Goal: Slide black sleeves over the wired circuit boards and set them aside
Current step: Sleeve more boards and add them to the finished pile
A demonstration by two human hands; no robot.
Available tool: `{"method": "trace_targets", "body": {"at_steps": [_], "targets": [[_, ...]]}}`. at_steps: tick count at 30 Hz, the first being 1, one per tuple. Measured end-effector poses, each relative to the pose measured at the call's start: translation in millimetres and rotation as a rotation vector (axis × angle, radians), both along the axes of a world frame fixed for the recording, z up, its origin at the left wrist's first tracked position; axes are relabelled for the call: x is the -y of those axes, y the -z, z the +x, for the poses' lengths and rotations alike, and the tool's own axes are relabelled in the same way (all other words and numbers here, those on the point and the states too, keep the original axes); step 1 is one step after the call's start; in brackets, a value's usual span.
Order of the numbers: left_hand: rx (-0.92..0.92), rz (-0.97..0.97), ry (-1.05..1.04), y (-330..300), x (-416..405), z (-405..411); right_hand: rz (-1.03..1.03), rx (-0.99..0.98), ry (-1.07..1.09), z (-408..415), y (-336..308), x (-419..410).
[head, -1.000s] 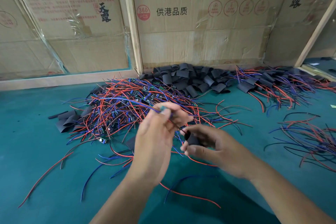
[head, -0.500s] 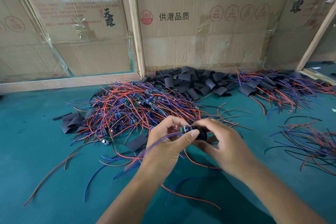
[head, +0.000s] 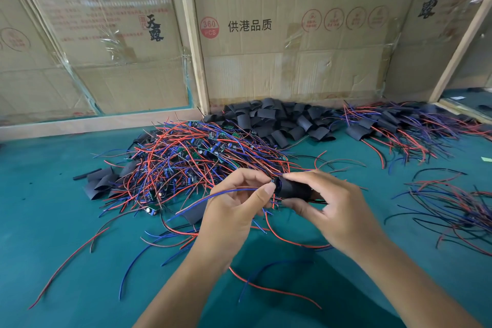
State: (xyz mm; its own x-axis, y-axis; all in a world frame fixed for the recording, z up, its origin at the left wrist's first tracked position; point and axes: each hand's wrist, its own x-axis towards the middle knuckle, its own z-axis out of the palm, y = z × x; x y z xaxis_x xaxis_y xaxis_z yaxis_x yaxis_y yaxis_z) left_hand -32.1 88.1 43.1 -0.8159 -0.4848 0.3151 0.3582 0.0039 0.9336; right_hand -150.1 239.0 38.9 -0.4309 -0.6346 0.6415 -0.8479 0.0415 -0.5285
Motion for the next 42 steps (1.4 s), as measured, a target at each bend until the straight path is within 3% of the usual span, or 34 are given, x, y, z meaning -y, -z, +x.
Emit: {"method": "trace_targets", "body": {"at_steps": [7,13,19,33,39,42], "targets": [[0.029,-0.121,-0.026,2.2,2.6,-0.4,0.012,-0.055,-0.002,3.9,-1.2,1.3],[0.039,-0.214,-0.023,3.1,3.8,-0.4,-0.004,0.016,0.002,2.2,-1.3,-0.3],[0.091,-0.423,-0.117,3.9,2.1,1.5,0.007,0.017,0.007,2.5,0.6,-0.2],[0.155,-0.334,-0.084,4.5,0.8,1.1,0.048,-0.062,0.023,4.6,6.6,0.7],[0.140,-0.302,-0.075,2.2,-0.3,1.1,0.064,-0.150,0.123,-2.6,1.1,-3.6],[0.169,-0.393,-0.124,3.8,8.7,2.4,0.028,-0.186,0.264,-25.7,-10.4,-9.5]]}}
